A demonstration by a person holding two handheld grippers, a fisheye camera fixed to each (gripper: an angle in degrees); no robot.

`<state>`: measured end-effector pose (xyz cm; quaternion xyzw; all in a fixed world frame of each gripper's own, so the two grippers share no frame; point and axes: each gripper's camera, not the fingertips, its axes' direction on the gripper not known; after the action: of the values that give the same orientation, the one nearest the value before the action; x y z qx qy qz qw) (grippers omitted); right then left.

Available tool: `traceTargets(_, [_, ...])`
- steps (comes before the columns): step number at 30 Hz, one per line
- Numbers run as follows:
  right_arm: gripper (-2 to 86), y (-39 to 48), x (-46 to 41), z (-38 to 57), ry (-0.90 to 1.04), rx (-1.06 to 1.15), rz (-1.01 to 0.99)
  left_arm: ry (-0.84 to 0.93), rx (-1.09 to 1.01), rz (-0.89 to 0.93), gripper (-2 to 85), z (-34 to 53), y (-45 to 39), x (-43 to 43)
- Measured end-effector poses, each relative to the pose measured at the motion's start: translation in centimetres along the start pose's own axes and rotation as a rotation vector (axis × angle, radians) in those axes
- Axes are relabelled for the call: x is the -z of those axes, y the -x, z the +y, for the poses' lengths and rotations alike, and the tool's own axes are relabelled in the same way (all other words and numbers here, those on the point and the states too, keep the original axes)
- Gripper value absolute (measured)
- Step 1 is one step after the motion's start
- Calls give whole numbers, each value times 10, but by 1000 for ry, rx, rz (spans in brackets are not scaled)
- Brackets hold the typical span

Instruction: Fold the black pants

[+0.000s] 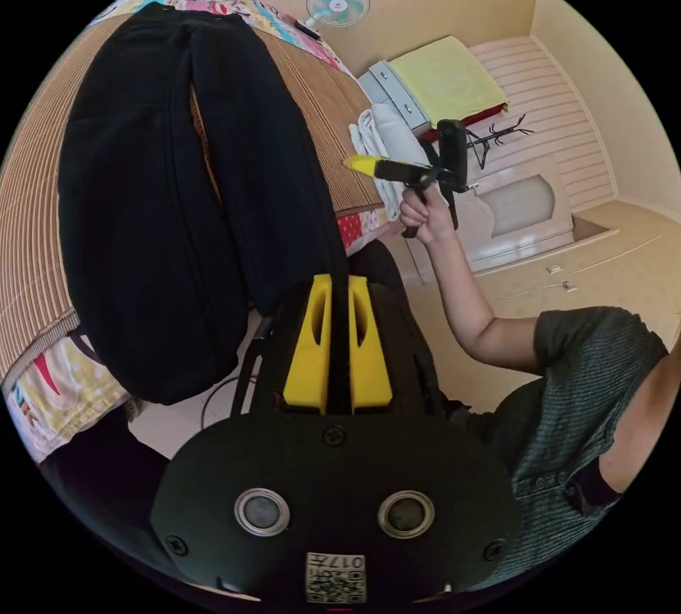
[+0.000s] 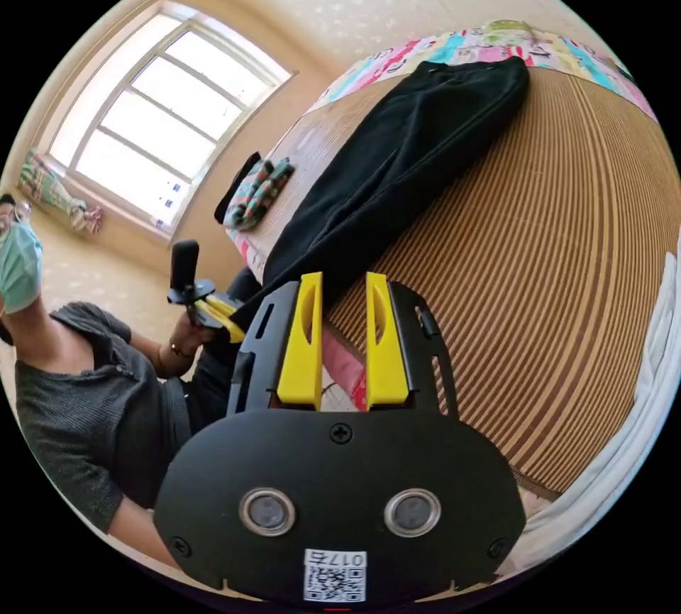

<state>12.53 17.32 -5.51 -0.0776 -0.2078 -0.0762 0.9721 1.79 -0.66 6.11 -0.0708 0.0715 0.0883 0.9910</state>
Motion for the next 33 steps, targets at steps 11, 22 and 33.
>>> traceTargets(11, [87, -134, -78, -288, -219, -338, 223, -99, 14, 207, 36, 5, 49, -1])
traceTargets(22, [57, 121, -240, -382, -230, 159, 426, -446, 342, 58, 40, 84, 87, 71])
traceTargets(33, [86, 70, -204, -144, -75, 78, 9, -242, 353, -78, 83, 49, 96, 65])
